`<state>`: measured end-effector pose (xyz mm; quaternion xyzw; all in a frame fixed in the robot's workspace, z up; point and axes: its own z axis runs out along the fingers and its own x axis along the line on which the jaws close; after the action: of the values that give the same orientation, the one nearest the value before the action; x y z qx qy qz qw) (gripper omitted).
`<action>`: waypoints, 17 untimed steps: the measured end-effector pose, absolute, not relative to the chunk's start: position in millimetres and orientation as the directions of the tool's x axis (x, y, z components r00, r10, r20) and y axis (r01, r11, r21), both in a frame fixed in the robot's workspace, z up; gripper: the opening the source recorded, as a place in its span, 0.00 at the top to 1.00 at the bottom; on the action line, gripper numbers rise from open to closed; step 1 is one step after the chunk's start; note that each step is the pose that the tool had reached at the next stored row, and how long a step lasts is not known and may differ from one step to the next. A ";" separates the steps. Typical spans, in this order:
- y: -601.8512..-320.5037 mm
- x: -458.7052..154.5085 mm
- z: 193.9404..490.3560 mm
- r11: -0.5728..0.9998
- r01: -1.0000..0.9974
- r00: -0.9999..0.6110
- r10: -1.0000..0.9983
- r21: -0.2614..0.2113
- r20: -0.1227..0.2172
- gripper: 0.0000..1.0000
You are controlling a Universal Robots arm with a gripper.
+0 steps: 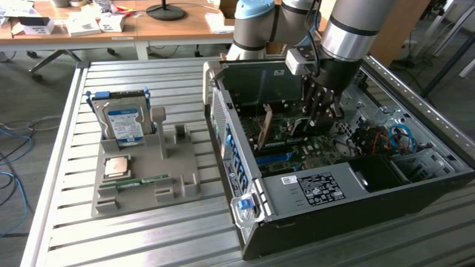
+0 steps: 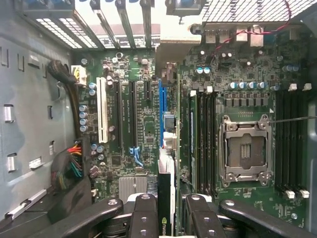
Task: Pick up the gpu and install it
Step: 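Insert the gpu into the slot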
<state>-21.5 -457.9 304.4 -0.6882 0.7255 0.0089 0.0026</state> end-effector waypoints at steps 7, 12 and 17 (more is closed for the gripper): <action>-457.8 -21.4 302.8 0.053 -0.999 -0.053 -0.998 0.009 -0.016 0.73; -457.9 -21.4 296.1 0.053 -0.999 -0.053 -0.998 0.009 -0.016 0.73; -457.9 -21.5 290.8 0.053 -0.999 -0.053 -0.998 0.009 -0.016 0.73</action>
<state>-21.5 -457.9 290.8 -0.6882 0.7255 0.0089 0.0025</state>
